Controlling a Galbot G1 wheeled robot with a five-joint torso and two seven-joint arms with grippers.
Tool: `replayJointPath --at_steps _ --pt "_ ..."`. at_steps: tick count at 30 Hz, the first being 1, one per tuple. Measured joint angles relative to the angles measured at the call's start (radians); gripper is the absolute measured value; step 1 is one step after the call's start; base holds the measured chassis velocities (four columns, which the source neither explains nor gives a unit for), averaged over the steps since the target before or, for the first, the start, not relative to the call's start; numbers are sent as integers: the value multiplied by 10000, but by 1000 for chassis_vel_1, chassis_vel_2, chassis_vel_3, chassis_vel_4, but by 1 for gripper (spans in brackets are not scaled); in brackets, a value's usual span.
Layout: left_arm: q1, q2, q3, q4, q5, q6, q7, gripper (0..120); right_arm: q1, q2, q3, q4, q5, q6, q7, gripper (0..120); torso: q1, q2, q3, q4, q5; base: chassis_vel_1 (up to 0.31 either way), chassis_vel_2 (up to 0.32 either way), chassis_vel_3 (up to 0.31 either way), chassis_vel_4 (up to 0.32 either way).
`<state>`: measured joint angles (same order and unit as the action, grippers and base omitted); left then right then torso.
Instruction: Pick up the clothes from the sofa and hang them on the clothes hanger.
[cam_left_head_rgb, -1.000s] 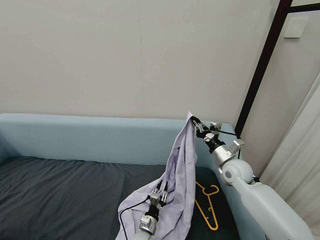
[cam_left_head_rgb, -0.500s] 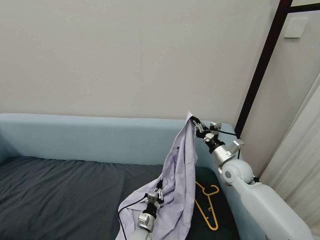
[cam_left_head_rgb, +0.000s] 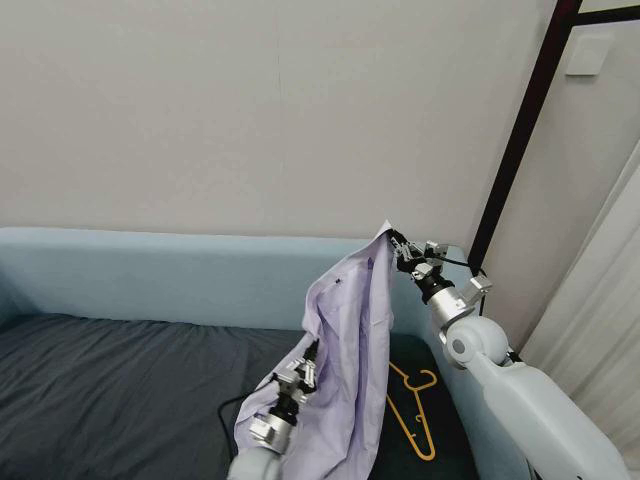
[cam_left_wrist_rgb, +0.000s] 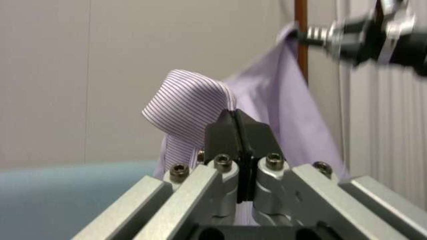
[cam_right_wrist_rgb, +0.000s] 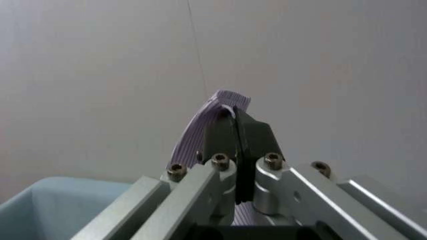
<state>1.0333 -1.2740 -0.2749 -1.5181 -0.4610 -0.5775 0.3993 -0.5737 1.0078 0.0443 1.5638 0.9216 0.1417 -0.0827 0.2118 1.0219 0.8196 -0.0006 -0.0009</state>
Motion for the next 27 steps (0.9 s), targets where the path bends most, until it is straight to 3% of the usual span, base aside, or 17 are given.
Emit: replayJointPath --at_steps 2,4,5,9,10,13,15,17,24,27 --pt "-176 823 -168 -809 -747 407 195 0 38 -13 41 3 -66 7 15 0 0 0 0 -5 -4 0 0 0 0" --pt "-526 2133 -338 -1725 -1807 1048 200 0 115 -40 163 63 -200 36 163 0 0 0 0 -8 -3 0 0 0 0" --pt "-526 2133 -338 -1725 -1807 1048 200 0 115 -40 163 63 -200 36 163 0 0 0 0 -8 -3 0 0 0 0" --pt "-1291 4038 -354 -2939 -3637 2156 -467 0 209 -301 393 811 -597 -41 981 0 0 0 0 -3 -1 0 0 0 0" --pt "-1291 4038 -354 -2939 -3637 2156 -467 0 209 -301 393 811 -597 -41 981 0 0 0 0 -3 -1 0 0 0 0" --pt "-1893 4866 -370 -3800 -4752 3014 -1506 0 336 -677 644 1853 -609 -188 1387 0 0 0 0 -9 -2 0 0 0 0" --pt "-1996 4983 -396 -3935 -4926 3147 -1703 0 365 -742 685 2008 -609 -205 1410 0 0 0 0 -8 -1 0 0 0 0" --pt "-2335 5442 -594 -4498 -5275 3648 -2504 0 563 -1203 918 2929 -627 -355 1597 0 0 0 0 -8 1 0 0 0 0" --pt "-2399 6207 -1335 -5832 -4818 5048 -4297 0 773 -2417 1298 4574 -1313 -1564 2587 0 -1 0 -1 -5 1 0 0 0 0" --pt "-2272 6498 -1622 -6611 -4635 5855 -4968 0 772 -2934 1316 4935 -2392 -1994 2615 0 -1 1 -2 -7 5 0 0 0 0"
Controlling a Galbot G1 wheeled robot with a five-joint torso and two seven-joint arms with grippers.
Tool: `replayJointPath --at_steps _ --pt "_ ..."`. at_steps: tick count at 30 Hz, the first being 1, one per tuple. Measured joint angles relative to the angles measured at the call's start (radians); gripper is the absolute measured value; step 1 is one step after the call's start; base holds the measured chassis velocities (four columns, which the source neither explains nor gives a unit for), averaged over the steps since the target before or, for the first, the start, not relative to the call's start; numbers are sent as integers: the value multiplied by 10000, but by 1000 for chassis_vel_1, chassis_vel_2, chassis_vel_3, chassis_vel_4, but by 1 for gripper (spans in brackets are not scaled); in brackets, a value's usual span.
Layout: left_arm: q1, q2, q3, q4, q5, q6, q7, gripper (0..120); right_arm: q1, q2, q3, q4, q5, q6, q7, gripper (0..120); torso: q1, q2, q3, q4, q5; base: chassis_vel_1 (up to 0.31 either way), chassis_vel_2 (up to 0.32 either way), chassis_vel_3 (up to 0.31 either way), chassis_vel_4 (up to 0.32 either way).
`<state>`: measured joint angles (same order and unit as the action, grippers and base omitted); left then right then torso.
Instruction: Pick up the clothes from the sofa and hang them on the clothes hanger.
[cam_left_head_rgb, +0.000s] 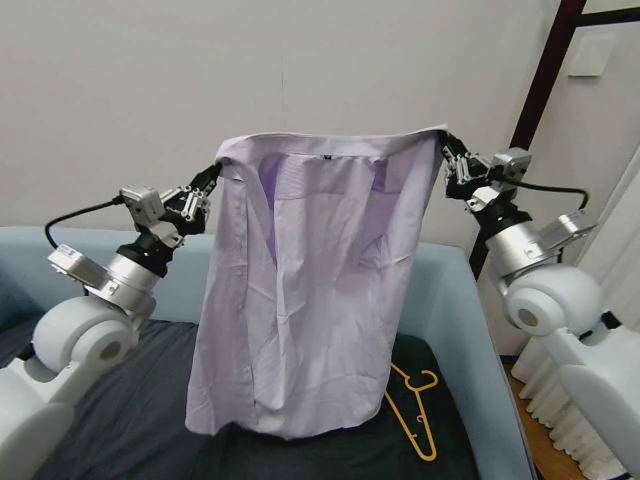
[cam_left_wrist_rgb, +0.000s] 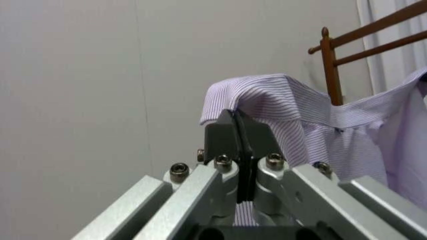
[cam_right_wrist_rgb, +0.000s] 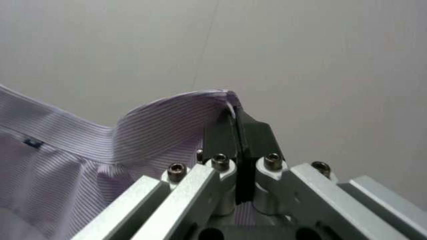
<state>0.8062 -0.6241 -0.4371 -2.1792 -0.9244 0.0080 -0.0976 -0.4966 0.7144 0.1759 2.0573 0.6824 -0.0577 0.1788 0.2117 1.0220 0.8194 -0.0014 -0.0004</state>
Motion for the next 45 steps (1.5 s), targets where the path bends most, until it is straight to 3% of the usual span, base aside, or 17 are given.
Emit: replayJointPath --at_steps 9,16,23,26,31,42,45 --pt "434 198 -574 -1135 558 1585 -1643 0 -7 -176 -92 275 -1229 -856 851 0 1 -1 2 3 0 0 0 0 0" --pt "1028 -291 -931 -1866 974 2433 -2046 0 -160 -131 -78 761 -1193 -994 1003 0 0 0 0 2 -5 0 0 0 0" --pt "2556 -1336 -469 -1428 2534 2877 -2076 0 -1311 458 -604 -149 -2718 -563 1192 0 1 -1 2 1 -2 0 0 0 0" --pt "3248 -1888 -267 -784 3205 2947 -2083 0 -1807 1112 -932 -810 -3116 -283 1284 0 1 -1 2 3 -2 0 0 0 0" --pt "3314 -2175 -300 -365 3313 2991 -2204 0 -1700 1729 -1143 -1564 -3119 175 884 0 2 -1 3 3 -3 0 0 0 0" --pt "3120 -2178 -472 -601 3042 2965 -2376 0 -1439 2266 -1409 -1900 -2942 736 67 0 1 -1 1 2 -3 0 0 0 0" --pt "3136 -2478 -207 -345 3096 2782 -2150 0 -1553 2417 -1662 -2239 -3030 974 -162 0 1 -1 1 2 -3 0 0 0 0"
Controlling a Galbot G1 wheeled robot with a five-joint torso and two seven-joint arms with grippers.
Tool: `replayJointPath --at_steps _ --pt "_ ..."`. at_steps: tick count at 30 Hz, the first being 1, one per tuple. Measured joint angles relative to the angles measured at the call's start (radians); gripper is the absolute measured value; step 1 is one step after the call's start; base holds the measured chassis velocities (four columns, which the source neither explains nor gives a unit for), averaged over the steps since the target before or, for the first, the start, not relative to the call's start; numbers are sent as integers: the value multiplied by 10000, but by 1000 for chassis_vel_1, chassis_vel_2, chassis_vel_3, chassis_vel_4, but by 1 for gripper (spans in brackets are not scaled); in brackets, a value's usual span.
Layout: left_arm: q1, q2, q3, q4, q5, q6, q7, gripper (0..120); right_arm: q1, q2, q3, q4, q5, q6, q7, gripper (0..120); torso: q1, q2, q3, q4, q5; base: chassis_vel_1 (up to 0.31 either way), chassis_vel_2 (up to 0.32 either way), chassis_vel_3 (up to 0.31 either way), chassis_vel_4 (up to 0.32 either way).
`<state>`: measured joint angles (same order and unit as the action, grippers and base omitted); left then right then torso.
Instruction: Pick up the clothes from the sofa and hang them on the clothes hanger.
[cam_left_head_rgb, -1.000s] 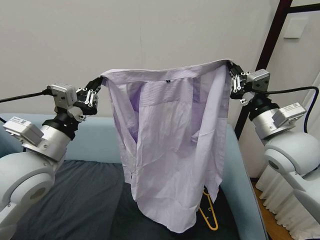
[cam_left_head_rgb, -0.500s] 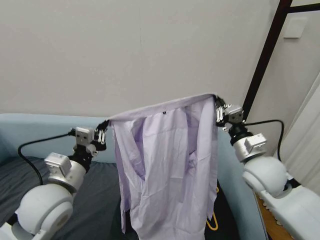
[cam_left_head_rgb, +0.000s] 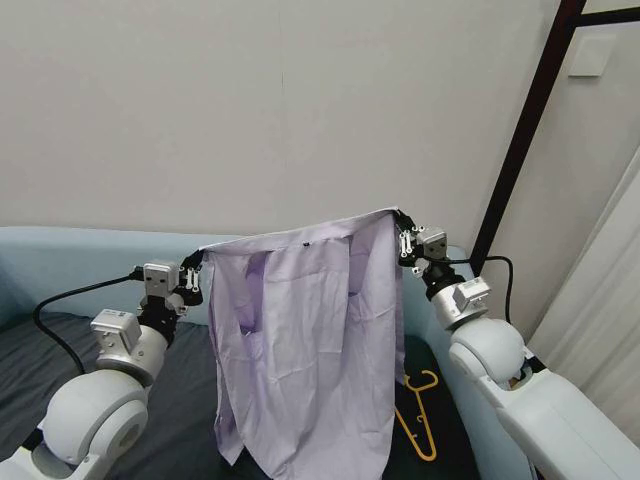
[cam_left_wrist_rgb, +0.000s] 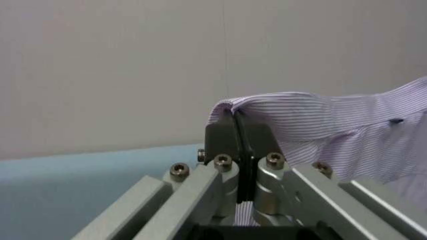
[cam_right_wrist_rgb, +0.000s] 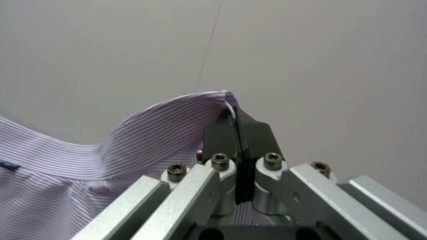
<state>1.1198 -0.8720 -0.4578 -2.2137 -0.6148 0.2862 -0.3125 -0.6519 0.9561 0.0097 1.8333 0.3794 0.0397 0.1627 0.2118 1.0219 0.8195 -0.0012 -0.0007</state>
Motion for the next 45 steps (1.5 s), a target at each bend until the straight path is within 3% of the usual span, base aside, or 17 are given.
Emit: replayJointPath --at_steps 5,10,17,24,27,30,33,35,40,45 --pt "119 -718 298 527 296 -55 131 0 -338 275 -247 -706 -260 61 -52 0 1 0 1 0 0 0 0 0 0" --pt "380 -1835 674 1216 963 -85 183 0 -786 913 -470 -2095 -577 293 136 0 0 0 0 0 2 0 0 0 0" --pt "455 -2307 1025 1616 1276 -177 182 0 -988 1358 -488 -2898 203 99 302 2 0 0 0 0 3 0 0 0 0" --pt "394 -2089 1041 1816 1372 -322 225 0 -1962 1014 -116 -2710 1895 -939 -455 30 0 0 0 0 1 0 0 0 0" --pt "395 -2058 1039 1828 1423 -327 241 0 -2449 792 227 -2650 2118 -1811 -639 39 0 0 0 0 4 0 0 0 0" --pt "424 -2051 1041 1832 1472 -331 254 0 -3106 469 670 -2633 2532 -3358 -640 53 0 0 0 -6 3 0 0 0 0" --pt "432 -2046 1042 1832 1483 -331 260 0 -3212 430 781 -2689 2756 -3827 -556 60 0 0 -1 -3 2 0 0 0 0" --pt "461 -2025 1038 1830 1489 -332 262 0 -3235 450 921 -3035 2853 -4371 -407 72 0 0 0 0 2 0 0 0 0" --pt "595 -1933 951 1736 1493 -356 265 0 -2933 615 939 -3705 2527 -5188 -405 89 0 0 0 1 2 0 0 0 0" --pt "787 -1858 820 1576 1493 -372 263 0 -2590 915 915 -4473 2327 -5473 -513 100 0 0 0 1 1 0 0 0 0"
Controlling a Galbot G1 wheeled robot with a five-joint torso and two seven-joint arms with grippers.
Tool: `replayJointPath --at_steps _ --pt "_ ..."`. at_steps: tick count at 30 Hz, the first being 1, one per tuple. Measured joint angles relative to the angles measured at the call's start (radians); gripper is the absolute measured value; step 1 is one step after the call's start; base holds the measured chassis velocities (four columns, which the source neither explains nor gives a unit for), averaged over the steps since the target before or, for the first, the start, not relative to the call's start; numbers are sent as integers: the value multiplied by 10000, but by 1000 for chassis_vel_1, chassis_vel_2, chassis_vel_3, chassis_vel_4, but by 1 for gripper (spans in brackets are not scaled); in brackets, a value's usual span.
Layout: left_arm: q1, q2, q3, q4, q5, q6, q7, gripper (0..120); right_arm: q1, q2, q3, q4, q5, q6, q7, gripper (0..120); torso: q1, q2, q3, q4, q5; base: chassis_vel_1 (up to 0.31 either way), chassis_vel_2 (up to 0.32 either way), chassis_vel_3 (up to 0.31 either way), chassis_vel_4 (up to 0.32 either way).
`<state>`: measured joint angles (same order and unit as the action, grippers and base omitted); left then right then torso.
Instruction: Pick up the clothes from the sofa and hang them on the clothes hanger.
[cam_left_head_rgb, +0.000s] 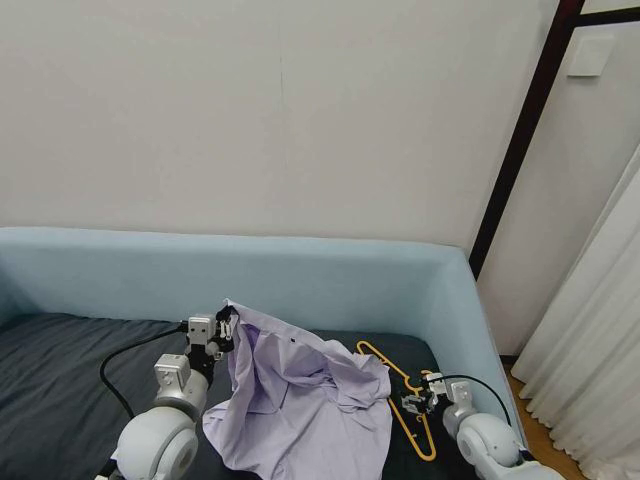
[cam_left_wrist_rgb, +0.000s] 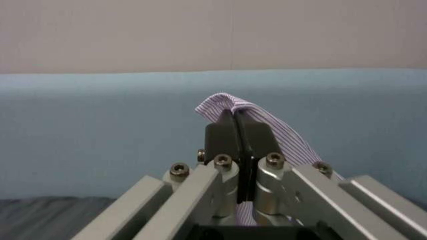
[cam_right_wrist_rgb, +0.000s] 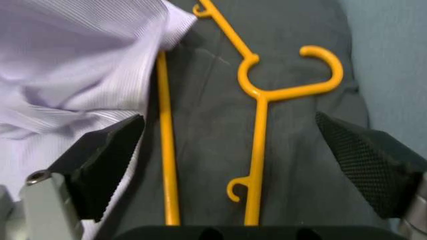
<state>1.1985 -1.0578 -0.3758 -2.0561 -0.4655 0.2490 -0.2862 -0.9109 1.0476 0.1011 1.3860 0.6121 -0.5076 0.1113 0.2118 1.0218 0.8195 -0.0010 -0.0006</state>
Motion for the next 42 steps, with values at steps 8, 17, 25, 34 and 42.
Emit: replayJointPath --at_steps 8,17,25,34,42 --pt "281 5 -149 -215 63 -60 -11 0 345 389 1 -1129 -779 236 -361 89 0 0 0 -1 -1 0 0 0 0" --pt "261 -21 -185 -274 99 -79 -57 0 607 739 73 -2441 -1518 1085 -731 52 -1 0 0 -2 1 0 0 0 0" --pt "18 -86 -53 -91 89 -80 -70 0 588 958 20 -2780 -1924 1192 -742 26 -1 0 0 -2 0 0 0 0 0" --pt "-226 -60 42 89 53 -80 -106 0 618 1043 19 -2906 -2004 1193 -671 10 -1 0 0 0 0 0 0 0 0" --pt "-417 -93 168 217 50 -80 -117 0 663 955 65 -2640 -1771 1480 -406 4 0 0 1 -2 1 0 0 0 0"
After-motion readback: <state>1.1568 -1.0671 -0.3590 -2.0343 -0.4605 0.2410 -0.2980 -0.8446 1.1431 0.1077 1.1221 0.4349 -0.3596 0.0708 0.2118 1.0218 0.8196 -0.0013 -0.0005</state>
